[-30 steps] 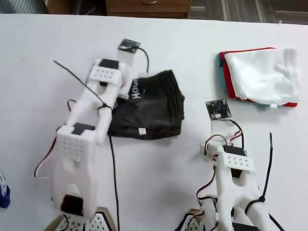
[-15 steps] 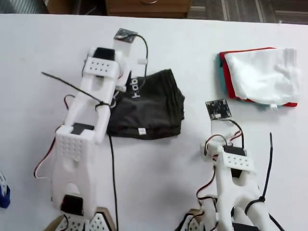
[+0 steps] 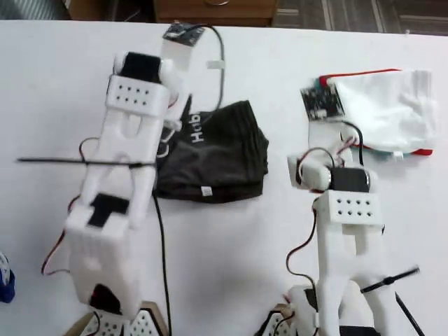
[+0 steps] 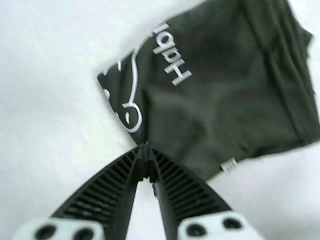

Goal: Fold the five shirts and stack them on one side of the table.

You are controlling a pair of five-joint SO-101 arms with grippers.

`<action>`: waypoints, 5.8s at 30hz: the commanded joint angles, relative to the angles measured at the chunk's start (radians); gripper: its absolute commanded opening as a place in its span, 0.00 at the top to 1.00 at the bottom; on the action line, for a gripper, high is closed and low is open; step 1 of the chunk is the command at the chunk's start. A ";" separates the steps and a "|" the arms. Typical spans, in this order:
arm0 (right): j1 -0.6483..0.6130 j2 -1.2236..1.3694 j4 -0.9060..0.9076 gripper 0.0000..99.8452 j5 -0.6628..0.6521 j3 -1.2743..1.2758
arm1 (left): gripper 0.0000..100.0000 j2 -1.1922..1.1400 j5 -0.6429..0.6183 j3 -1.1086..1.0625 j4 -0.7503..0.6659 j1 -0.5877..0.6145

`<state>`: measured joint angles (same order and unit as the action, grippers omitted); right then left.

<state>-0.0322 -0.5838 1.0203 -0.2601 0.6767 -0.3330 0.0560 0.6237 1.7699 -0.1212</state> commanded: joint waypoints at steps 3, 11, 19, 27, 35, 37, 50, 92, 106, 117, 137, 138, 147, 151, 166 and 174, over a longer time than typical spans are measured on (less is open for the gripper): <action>-0.050 -0.018 0.018 0.98 0.008 -0.133 | 0.97 0.408 0.006 -0.463 -0.109 -0.023; -0.082 0.286 0.079 0.98 0.092 -0.373 | 0.97 0.655 0.005 -1.113 -0.601 -0.008; -0.119 0.673 0.222 0.98 0.163 -0.764 | 0.97 0.539 -0.003 -1.205 -0.784 -0.008; -0.140 1.004 0.381 0.98 0.163 -1.198 | 0.97 0.434 -0.003 -1.230 -0.776 -0.006; -0.263 1.311 0.536 0.98 0.155 -1.631 | 0.97 0.434 -0.003 -1.265 -0.784 -0.008; -0.271 1.392 0.536 0.98 0.153 -1.692 | 0.97 0.434 -0.003 -1.265 -0.784 -0.008; -0.153 1.647 0.562 0.98 0.146 -1.827 | 0.97 0.428 -0.003 -1.267 -0.779 -0.008; -0.268 0.312 -0.051 0.98 0.120 -0.132 | 0.97 0.018 -0.008 -0.545 -0.735 0.195; -0.341 0.371 -0.133 0.98 0.118 -0.114 | 0.97 -0.325 -0.068 -0.148 -0.566 0.150; -0.283 0.659 -0.174 0.98 0.117 -0.117 | 0.97 -0.433 -0.064 -0.128 -0.565 0.157; -0.243 0.349 -0.022 0.98 0.118 -0.106 | 0.97 -0.437 -0.066 -0.124 -0.565 0.157; -0.242 0.326 -0.027 0.98 0.118 -0.110 | 0.97 -0.436 -0.066 -0.124 -0.565 0.157; -0.243 0.294 -0.028 0.75 0.126 -0.212 | 0.97 -0.285 -0.068 -0.124 -0.454 0.153; -0.243 0.295 -0.028 0.72 0.127 -0.265 | 0.97 -0.163 -0.063 -0.127 -0.359 0.158; -0.275 0.954 0.409 0.71 0.213 -1.000 | 0.85 0.106 -0.017 -0.134 -0.054 0.299; -0.274 1.333 0.691 0.69 0.267 -1.502 | 0.85 0.103 0.012 -0.134 -0.049 0.433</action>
<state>-0.2992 0.6759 1.6264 -0.0130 -0.6276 -0.2869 0.0591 0.4764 1.7146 0.2700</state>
